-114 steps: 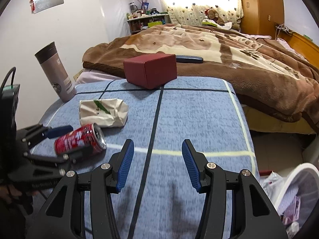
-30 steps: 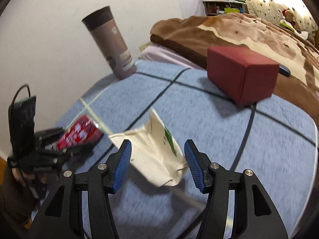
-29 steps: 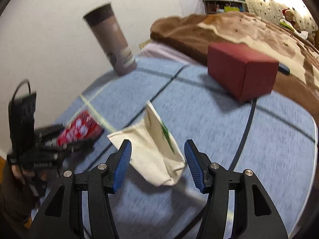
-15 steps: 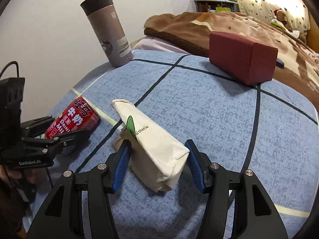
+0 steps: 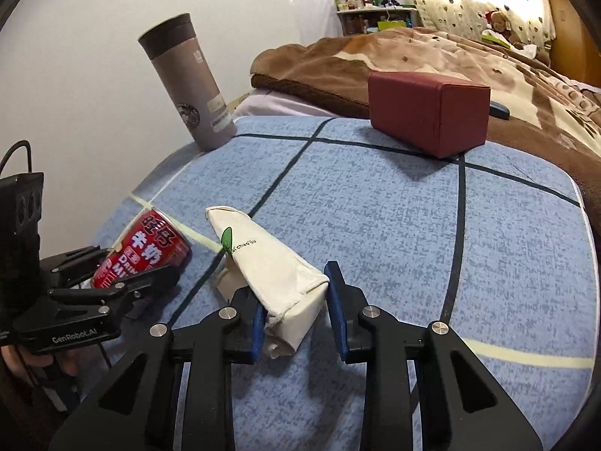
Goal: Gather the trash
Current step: 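Carry the red can with the left tool while the right tool carries the paper bag to the bin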
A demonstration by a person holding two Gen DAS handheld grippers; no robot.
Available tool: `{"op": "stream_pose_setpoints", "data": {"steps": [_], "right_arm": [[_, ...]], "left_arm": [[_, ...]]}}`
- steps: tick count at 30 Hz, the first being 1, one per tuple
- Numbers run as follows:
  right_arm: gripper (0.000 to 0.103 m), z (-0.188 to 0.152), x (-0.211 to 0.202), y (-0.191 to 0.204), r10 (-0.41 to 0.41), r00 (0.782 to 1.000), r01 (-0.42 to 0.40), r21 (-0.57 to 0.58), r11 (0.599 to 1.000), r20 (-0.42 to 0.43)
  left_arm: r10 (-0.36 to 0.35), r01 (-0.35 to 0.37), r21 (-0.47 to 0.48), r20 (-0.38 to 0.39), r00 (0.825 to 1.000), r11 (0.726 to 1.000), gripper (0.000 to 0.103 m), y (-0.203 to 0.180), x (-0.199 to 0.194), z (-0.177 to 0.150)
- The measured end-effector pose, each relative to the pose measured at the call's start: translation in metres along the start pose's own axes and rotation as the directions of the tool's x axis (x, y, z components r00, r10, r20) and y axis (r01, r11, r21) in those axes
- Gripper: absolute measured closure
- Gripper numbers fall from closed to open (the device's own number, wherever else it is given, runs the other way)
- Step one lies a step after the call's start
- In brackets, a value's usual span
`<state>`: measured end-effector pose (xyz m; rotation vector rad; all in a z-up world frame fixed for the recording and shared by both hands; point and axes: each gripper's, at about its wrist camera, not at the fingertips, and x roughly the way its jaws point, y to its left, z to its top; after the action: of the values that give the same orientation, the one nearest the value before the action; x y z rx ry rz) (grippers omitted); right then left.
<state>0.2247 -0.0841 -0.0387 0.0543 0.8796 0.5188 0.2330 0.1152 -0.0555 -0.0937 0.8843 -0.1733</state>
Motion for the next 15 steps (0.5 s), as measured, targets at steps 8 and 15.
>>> {"op": "stream_pose_setpoints", "data": {"steps": [8, 15], "right_arm": [[0.074, -0.005, -0.017, -0.004, 0.0, 1.0, -0.001, 0.06, 0.998, 0.019], [0.074, -0.016, -0.039, -0.01, 0.0, 0.998, -0.007, 0.115, 0.993, 0.055]], "left_arm": [[-0.001, 0.001, -0.001, 0.029, 1.0, 1.0, 0.049, -0.014, -0.021, -0.006], [0.007, -0.009, 0.044, 0.057, 0.998, 0.999, 0.049, -0.036, -0.039, -0.011]]}}
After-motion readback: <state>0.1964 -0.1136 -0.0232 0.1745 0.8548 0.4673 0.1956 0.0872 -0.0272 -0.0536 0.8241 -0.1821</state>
